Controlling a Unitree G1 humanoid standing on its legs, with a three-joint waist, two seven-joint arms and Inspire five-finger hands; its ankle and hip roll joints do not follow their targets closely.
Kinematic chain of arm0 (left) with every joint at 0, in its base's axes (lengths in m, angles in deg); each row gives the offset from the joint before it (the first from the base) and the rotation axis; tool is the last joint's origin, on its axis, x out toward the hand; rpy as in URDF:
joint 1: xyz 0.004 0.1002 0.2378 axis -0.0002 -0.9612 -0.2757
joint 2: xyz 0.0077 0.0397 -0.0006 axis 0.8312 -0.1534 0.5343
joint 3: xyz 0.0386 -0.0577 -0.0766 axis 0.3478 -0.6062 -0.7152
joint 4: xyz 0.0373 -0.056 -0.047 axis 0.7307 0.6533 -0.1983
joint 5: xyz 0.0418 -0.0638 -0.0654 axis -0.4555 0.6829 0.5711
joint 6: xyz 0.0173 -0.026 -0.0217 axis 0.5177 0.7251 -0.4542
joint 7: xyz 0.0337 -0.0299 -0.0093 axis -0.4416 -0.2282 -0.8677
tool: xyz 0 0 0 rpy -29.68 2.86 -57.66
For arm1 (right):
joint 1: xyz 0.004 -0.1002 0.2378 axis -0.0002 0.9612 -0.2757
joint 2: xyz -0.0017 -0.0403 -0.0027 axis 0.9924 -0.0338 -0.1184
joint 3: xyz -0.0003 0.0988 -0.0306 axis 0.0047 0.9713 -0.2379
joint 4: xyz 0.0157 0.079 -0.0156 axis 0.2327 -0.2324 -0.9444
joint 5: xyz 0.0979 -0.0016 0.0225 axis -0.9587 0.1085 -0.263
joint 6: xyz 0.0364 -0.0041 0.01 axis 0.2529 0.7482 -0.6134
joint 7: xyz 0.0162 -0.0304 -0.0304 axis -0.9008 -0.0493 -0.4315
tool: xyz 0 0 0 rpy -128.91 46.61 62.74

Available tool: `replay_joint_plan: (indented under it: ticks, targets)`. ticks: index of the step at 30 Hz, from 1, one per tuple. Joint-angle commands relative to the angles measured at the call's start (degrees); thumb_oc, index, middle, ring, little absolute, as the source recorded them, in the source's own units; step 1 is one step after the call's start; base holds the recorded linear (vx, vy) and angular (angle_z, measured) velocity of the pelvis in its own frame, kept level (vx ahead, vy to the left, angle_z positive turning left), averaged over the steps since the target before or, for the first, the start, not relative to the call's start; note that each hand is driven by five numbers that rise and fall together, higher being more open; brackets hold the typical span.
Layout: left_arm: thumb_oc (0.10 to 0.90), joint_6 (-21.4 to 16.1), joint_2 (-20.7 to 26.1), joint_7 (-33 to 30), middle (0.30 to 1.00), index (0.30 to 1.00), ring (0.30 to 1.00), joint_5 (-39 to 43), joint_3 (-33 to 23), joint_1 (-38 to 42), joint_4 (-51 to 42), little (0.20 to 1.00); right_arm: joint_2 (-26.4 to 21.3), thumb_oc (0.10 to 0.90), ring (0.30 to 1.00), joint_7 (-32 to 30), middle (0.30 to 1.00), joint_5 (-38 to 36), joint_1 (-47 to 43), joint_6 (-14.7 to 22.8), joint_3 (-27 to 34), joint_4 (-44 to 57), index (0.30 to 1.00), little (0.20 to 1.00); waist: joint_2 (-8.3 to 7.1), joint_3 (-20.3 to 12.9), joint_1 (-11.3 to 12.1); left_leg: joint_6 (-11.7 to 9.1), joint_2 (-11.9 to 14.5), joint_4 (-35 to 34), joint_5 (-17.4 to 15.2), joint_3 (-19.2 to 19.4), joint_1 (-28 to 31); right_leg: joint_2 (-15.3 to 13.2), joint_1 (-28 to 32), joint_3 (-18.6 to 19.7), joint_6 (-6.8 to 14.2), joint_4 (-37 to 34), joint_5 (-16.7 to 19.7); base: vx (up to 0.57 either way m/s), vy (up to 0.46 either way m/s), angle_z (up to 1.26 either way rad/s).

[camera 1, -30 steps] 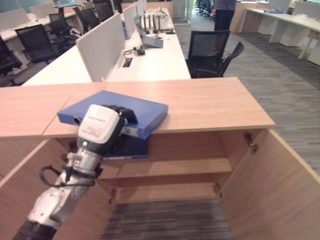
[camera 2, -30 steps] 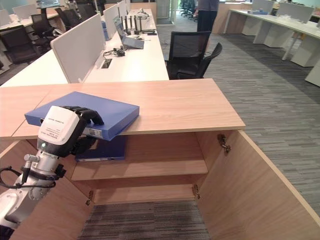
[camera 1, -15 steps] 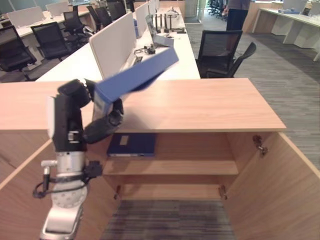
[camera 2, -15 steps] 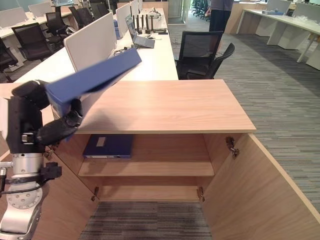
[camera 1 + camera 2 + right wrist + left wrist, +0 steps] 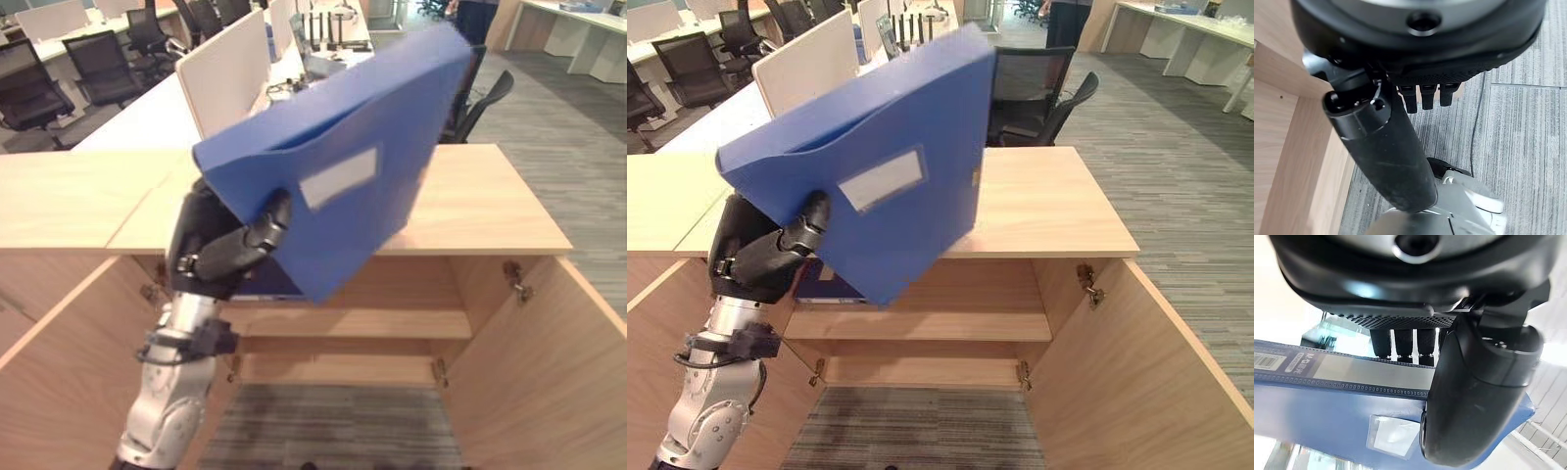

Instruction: Put the empty folder in the office cabinet

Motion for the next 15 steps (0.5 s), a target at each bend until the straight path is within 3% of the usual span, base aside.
replay_joint_plan:
  ticks: [1, 8, 15]
  targets:
    - [0.4, -3.49, 3.44, 3.66, 0.3, 0.3, 0.3, 4.31, -0.45, 12.08, -7.72, 0.3, -1.61, 0.8, 0.9, 0.26, 0.9, 2.26, -5.03, 0.3, -2.82, -1.14, 0.9, 0.9, -0.72, 0.72, -0.72, -2.43, 1.58, 0.04, -8.31, -2.33, 4.44, -3.29, 4.38, -1.31, 5.03, 1.04, -6.88, -0.04, 0.004, 0.05]
    - [0.4, -0.79, 9.81, 7.21, 0.3, 0.3, 0.3, 9.45, 2.9, 15.45, -7.33, 0.3, -1.82, 0.8, 0.9, 0.68, 0.9, 3.63, -5.42, 0.29, -4.17, -1.26, 0.9, 0.9, -0.15, 0.69, -1.18, -2.27, 1.35, 0.04, -8.49, -1.98, 4.87, -3.47, 4.45, -0.91, 5.22, 1.05, -6.66, 0.0, -0.001, 0.03]
    - [0.4, 1.45, 16.2, 10.2, 0.3, 0.3, 0.3, 14.52, 2.81, 15.53, -4.84, 0.3, -1.99, 0.8, 0.9, 1.29, 0.9, 4.5, -5.03, 0.27, -4.81, -2.03, 0.9, 0.9, 0.45, 0.45, -1.48, -1.99, 1.11, 0.04, -8.59, -1.56, 5.08, -3.75, 4.37, -0.49, 5.36, 1.13, -6.53, 0.0, 0.01, -0.06]
